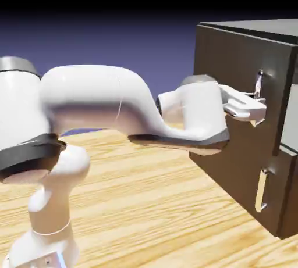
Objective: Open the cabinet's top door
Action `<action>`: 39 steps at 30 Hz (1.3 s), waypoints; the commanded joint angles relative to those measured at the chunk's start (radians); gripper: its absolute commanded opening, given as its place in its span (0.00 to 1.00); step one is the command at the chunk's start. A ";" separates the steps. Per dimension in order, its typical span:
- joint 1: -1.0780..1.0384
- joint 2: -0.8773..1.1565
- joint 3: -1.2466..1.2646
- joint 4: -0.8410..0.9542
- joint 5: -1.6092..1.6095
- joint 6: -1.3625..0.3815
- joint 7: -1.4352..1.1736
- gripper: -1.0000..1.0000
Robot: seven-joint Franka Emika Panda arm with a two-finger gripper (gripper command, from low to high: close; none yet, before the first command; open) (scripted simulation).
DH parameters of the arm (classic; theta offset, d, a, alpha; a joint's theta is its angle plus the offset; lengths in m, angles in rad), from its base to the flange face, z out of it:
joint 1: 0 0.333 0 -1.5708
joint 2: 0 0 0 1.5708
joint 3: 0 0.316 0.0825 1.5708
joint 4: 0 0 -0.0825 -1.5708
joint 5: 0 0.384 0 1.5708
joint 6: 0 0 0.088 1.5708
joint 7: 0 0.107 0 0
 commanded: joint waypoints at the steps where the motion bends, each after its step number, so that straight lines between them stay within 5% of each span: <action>1: -0.036 0.022 0.029 -0.016 0.000 -0.004 0.030 0.00; 22: -0.797 0.260 0.728 -0.167 -0.036 0.014 0.534 0.00; 39: -1.160 -0.163 1.186 -0.523 0.665 -0.005 0.113 0.00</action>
